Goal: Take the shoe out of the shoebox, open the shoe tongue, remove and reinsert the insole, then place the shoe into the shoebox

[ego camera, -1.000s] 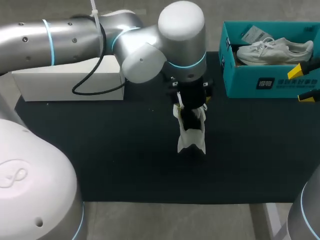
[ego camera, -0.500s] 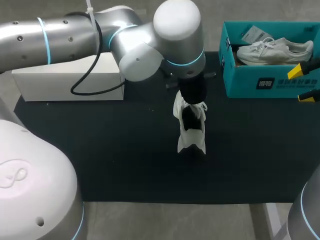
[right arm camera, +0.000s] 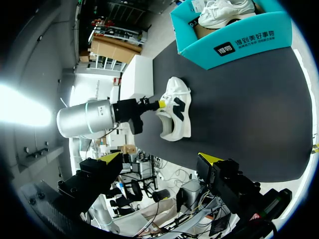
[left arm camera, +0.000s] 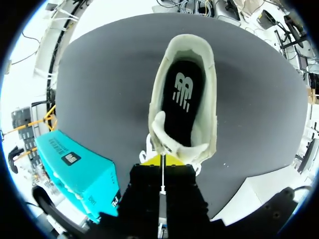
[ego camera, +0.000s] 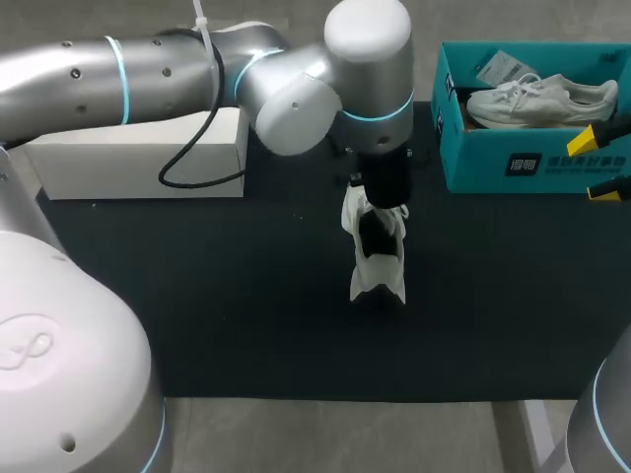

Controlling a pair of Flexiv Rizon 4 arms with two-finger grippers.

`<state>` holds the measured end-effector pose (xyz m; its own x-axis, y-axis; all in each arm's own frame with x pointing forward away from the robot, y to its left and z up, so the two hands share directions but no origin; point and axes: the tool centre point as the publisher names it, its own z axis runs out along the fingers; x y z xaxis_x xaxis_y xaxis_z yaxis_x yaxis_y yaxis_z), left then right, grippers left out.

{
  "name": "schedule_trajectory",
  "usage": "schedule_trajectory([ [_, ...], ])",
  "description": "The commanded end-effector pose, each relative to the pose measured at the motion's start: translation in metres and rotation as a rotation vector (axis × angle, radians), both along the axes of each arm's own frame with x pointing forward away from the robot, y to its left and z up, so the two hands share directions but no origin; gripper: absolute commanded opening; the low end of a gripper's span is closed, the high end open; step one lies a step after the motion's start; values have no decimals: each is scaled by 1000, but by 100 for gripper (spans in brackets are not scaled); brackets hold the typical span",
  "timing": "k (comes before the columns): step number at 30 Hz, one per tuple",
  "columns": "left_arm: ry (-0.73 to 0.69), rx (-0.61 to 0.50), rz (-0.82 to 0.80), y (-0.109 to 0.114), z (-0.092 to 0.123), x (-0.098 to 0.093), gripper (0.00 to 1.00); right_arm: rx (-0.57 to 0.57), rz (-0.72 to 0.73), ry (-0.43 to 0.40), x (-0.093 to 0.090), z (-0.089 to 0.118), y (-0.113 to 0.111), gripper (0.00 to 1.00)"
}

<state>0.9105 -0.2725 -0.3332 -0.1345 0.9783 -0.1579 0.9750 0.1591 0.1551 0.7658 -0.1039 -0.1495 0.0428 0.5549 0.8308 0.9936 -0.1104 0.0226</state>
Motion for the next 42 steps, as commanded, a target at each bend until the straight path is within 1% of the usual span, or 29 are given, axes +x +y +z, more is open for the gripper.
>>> schedule_trajectory([
  [1,43,48,27,8,3,-6,0,-3,0,2,0,0,0,100],
  [5,125,55,100,18,-2,-19,0,-3,0,2,0,0,0,100],
  [7,155,69,121,19,-4,-24,0,-3,0,2,0,0,0,100],
  [8,173,79,169,20,-6,-27,0,-3,0,2,0,0,0,100],
  [10,201,85,209,19,-4,-30,0,-3,0,2,0,0,0,100],
  [13,257,47,317,16,10,-37,0,-3,0,2,0,0,0,100],
  [15,249,19,445,15,26,-41,0,-3,0,2,0,0,0,100],
  [16,237,-19,507,16,32,-42,0,-3,0,2,0,0,0,100],
  [18,274,-67,573,17,45,-48,0,-3,0,2,0,0,0,100],
  [33,274,-67,573,17,45,-48,0,-3,0,2,0,0,0,100],
  [34,327,-34,683,16,44,-48,0,-3,0,2,0,0,0,100],
  [35,368,-50,803,16,44,-49,0,-3,0,2,0,0,0,100],
  [37,460,-85,980,15,45,-51,0,-3,0,2,0,0,0,100],
  [38,514,-101,1152,21,48,-54,0,-3,0,2,0,0,0,100],
  [39,530,-105,1243,27,50,-56,0,-3,0,2,0,0,0,100],
  [40,563,-142,1314,31,53,-60,0,-3,0,2,0,0,0,100],
  [41,579,-126,1373,34,54,-65,0,-3,0,2,0,0,0,100],
  [42,591,-142,1405,36,55,-69,0,-3,0,2,0,0,0,100],
])
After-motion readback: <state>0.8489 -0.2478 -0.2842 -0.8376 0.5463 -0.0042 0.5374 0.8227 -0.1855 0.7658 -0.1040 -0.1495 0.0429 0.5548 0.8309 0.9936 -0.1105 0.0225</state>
